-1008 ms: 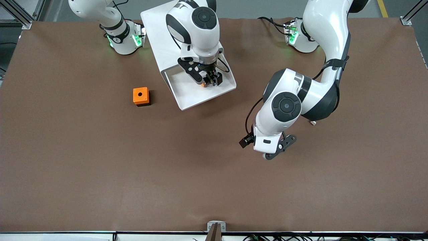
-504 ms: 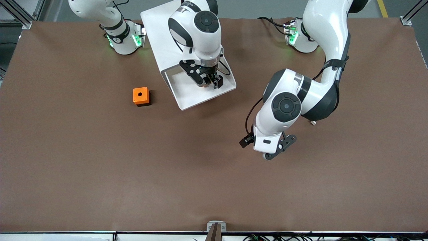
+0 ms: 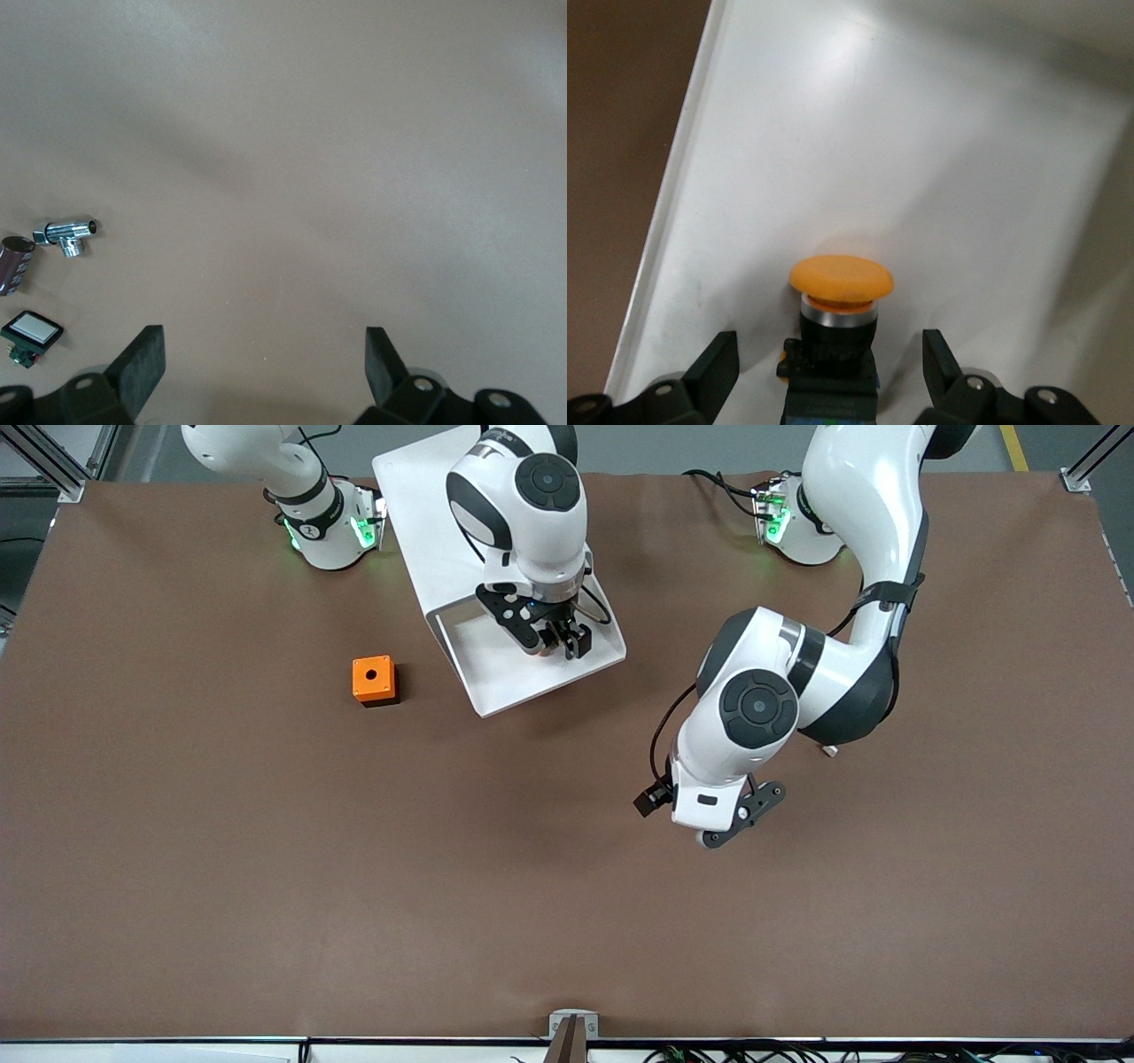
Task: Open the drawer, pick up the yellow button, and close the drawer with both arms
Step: 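Close the right gripper on the yellow button's base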
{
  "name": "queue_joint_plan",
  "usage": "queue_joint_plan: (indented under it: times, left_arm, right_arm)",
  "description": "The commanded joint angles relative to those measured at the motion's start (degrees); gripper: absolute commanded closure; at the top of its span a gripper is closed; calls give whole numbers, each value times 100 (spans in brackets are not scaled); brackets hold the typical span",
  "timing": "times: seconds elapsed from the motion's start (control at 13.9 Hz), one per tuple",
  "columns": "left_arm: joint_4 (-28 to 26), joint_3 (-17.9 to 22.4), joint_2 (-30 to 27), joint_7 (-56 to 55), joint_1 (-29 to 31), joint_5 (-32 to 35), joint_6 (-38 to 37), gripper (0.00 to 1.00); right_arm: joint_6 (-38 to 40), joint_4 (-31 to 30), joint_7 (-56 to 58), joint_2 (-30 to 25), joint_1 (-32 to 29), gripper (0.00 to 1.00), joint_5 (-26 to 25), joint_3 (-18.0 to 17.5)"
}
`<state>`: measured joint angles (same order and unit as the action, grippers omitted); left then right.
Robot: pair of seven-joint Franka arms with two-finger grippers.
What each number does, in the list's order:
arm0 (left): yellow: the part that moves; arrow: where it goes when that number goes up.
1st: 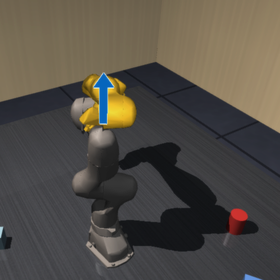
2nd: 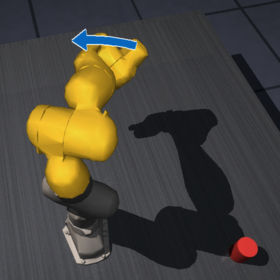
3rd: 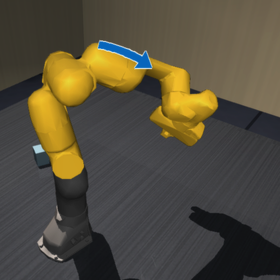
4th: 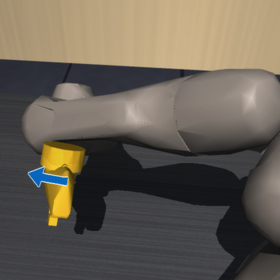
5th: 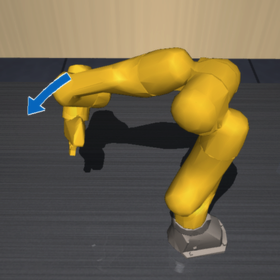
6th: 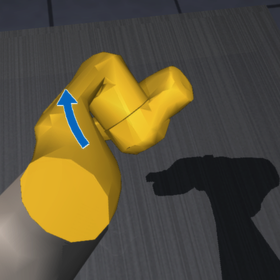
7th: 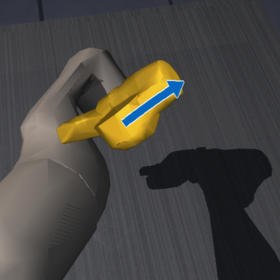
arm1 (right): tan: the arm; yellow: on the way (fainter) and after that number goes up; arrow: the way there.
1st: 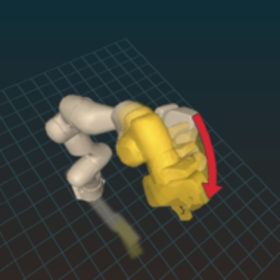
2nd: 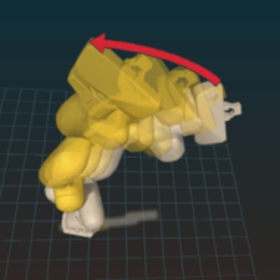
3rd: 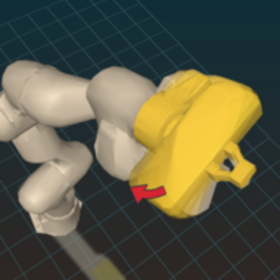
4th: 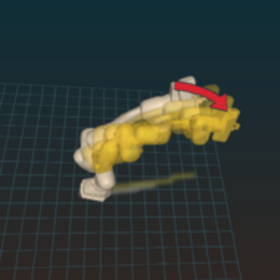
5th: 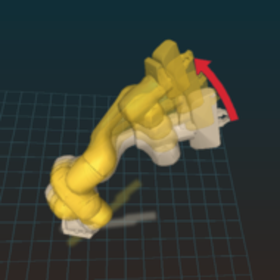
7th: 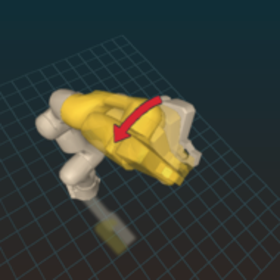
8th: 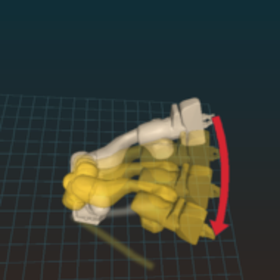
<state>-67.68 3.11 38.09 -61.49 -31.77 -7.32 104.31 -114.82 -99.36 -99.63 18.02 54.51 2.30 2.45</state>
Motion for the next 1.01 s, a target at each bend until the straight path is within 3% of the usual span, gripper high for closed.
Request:
queue_joint_plan:
  times: [0.0, 0.22, 0.58, 0.94]
  left_arm:
    - [-184, 5, -161, 76, -40, 144, 28, 1]
    - [-193, 5, -161, 76, -31, 144, 28, 1]
    - [-193, 5, -161, 76, -40, 144, 28, 1]
    - [-193, 5, -161, 76, -31, 144, 28, 1]
  right_arm:
    - [48, 163, -126, 79, 104, 14, -63, 63]
    - [56, 198, -126, 105, 104, 18, -45, 63]
    - [48, 207, -118, 105, 95, 34, -54, 63]
    - [48, 251, -65, 105, 43, 34, -89, 71]
